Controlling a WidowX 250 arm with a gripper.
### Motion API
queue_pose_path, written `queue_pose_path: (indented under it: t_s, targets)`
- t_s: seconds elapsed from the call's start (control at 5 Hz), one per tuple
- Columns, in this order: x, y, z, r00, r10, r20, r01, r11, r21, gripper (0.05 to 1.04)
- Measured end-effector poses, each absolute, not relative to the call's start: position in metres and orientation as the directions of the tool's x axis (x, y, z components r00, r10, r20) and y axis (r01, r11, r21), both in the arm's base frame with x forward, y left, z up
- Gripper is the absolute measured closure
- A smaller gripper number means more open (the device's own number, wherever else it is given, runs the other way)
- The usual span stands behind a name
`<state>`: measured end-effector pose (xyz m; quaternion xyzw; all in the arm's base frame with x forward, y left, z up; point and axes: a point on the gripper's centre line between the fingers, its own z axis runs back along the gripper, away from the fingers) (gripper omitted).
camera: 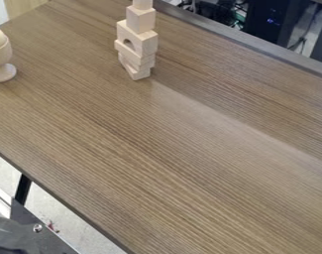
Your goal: Pick the cylinder and place it ontop the box
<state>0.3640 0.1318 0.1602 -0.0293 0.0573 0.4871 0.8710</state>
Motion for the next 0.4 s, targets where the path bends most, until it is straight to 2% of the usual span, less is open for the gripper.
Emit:
queue_pose_path:
  t_s: [0.2, 0.4]
  targets:
    - [0.365, 0.129, 0.175, 0.519, 0.841, -0.155, -0.854, 0.517, -0.051, 0.085]
    - [0.345, 0.139, 0.221, 0.487, 0.862, -0.137, -0.87, 0.465, -0.165, 0.085]
